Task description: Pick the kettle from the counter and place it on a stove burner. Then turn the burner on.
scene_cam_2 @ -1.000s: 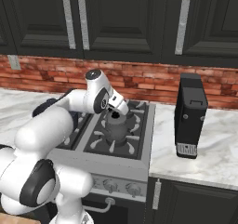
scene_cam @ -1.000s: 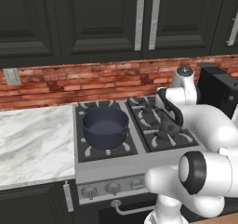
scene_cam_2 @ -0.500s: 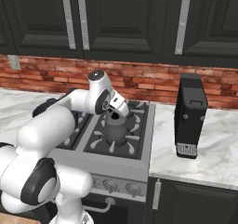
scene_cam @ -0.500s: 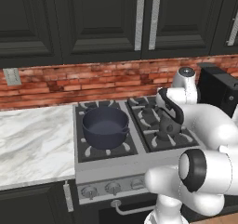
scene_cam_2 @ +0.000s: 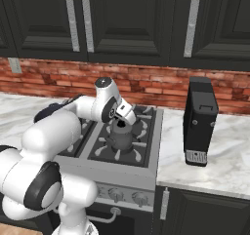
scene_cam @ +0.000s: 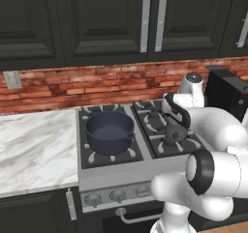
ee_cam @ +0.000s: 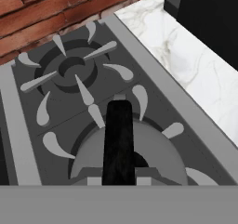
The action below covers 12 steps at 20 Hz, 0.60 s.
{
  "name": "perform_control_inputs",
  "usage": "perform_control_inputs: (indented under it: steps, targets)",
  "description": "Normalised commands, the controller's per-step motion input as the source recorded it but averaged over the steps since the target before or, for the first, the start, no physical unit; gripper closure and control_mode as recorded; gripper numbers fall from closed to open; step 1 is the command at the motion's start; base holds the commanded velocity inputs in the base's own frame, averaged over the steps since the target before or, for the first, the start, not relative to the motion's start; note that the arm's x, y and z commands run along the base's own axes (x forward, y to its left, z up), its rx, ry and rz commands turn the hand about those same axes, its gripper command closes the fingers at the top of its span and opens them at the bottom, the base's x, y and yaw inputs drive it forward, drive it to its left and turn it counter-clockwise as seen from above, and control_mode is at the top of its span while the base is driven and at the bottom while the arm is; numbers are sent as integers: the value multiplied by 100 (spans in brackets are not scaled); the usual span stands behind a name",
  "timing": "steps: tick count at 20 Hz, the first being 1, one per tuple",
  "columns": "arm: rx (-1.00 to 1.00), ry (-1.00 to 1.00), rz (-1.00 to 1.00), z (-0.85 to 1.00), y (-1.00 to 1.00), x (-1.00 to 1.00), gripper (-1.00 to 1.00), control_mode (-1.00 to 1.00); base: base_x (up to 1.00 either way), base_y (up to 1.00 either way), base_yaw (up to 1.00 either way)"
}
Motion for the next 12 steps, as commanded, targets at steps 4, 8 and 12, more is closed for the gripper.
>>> perform_control_inputs:
  steps: [4, 8, 12]
  targets:
    - [1, 0, 0, -18, 0, 9, 100, -100, 0, 0, 0]
    - [1, 0, 0, -21, 0, 11, 100, -100, 0, 0, 0]
    - [2, 0, 0, -16, 0, 18, 100, -100, 0, 0, 0]
